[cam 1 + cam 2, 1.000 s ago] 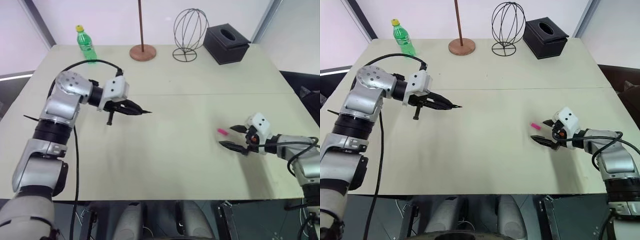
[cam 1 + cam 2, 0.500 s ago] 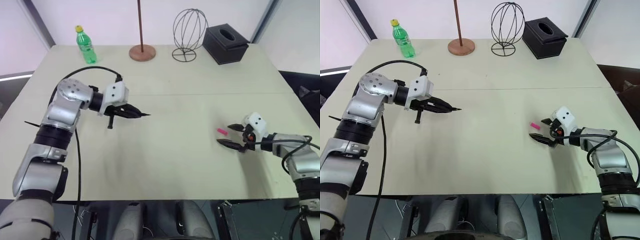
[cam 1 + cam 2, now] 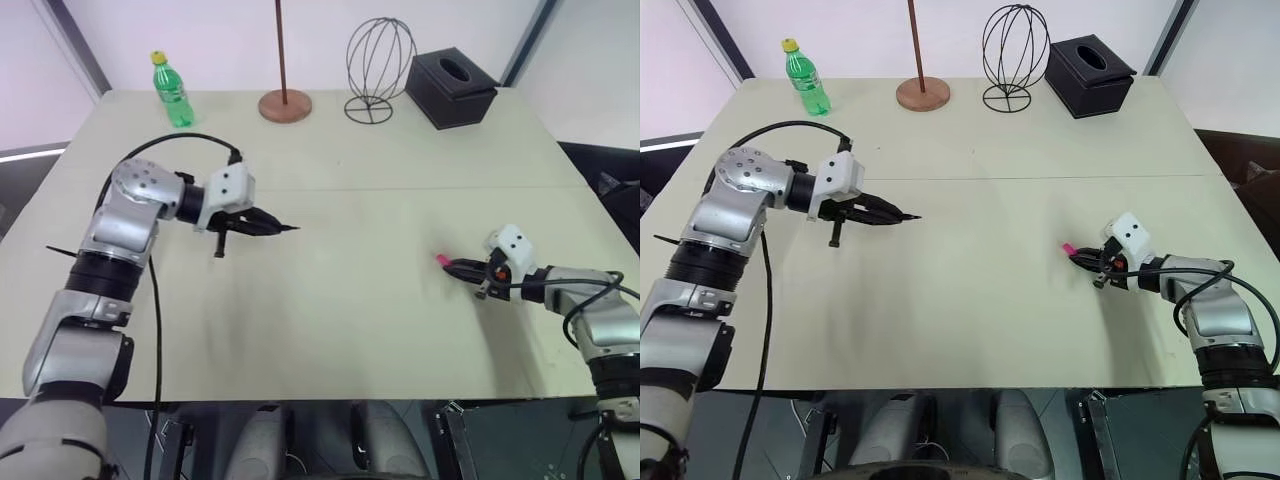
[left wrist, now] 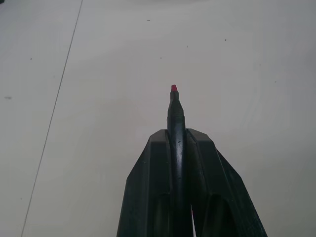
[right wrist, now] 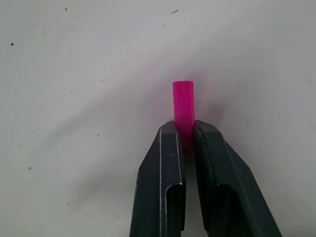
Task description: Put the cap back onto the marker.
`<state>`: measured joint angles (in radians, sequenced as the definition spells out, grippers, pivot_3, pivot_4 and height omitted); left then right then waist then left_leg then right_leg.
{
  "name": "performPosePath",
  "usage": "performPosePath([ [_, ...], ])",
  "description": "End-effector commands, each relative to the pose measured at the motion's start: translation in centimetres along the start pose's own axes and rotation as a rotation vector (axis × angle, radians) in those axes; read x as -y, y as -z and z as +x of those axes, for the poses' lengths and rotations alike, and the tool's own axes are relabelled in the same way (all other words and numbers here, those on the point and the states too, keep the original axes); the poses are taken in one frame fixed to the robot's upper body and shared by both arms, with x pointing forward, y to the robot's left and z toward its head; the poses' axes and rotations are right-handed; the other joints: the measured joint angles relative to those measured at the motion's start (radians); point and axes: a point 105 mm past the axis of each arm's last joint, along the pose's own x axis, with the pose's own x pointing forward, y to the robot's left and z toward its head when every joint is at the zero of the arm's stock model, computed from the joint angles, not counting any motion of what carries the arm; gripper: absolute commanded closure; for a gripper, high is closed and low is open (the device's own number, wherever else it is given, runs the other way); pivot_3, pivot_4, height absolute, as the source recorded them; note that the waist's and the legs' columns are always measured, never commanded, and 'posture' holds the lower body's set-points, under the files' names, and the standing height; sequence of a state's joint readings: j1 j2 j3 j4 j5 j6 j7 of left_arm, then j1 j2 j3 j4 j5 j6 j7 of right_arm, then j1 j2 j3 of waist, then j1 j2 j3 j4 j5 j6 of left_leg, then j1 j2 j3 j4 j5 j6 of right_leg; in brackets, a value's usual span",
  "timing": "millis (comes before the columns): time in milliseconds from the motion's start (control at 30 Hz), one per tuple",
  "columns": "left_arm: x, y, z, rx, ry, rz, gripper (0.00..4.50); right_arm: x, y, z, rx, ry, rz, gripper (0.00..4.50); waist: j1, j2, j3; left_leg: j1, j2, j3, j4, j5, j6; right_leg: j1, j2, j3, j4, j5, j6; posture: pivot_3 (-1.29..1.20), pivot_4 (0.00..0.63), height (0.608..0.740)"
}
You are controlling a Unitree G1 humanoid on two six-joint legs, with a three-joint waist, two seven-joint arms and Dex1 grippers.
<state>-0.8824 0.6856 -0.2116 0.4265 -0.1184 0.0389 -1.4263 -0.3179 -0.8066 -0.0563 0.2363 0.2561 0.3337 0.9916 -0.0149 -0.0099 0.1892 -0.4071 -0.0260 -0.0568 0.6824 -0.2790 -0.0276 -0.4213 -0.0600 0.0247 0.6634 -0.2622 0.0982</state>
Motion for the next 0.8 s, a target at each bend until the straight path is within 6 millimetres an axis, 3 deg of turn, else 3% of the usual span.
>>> performPosePath([
  [33,-1.4,-1.1,-0.8,0.039,-0.077,0.049,4.50,-0.3,-2.4,-0.4,0.016,-0.001,-0.100,4.45,0.000,0.000,0.000,0.000,0.000,0.000,0.000,0.000,0.000,0.000,0.000,0.000,0.000,0.000,0.000,0.00,0.150,0.740],
  [133,-2.0,-1.9,-0.1,0.076,-0.086,0.078,4.50,-1.7,-7.2,-0.4,0.080,-0.057,-0.253,4.45,-0.001,0.000,0.000,-0.001,0.000,0.000,0.000,0.000,0.000,-0.001,0.000,0.000,0.001,0.000,0.000,0.00,0.150,0.740],
  [333,-2.4,-3.8,2.1,0.110,-0.033,0.156,4.50,-3.9,-12.0,0.5,0.103,-0.157,-0.371,4.45,0.000,0.000,0.000,-0.001,0.000,0.000,0.000,0.000,0.000,-0.002,0.000,0.000,0.000,0.000,0.000,0.00,0.150,0.740],
  [433,-2.4,-3.9,3.2,0.089,-0.004,0.204,4.50,-4.3,-12.9,1.1,0.094,-0.198,-0.410,4.45,0.004,0.000,0.000,-0.001,-0.001,0.000,0.000,0.000,0.000,-0.002,0.000,0.000,0.000,0.000,0.000,0.00,0.150,0.740],
  [800,-2.5,-5.1,5.8,0.132,0.011,0.231,4.50,-4.6,-13.0,2.7,0.081,-0.253,-0.492,4.45,0.000,0.000,0.000,-0.002,-0.001,0.000,0.000,0.000,0.000,-0.003,0.000,0.000,0.000,0.000,0.000,0.00,0.150,0.740],
])
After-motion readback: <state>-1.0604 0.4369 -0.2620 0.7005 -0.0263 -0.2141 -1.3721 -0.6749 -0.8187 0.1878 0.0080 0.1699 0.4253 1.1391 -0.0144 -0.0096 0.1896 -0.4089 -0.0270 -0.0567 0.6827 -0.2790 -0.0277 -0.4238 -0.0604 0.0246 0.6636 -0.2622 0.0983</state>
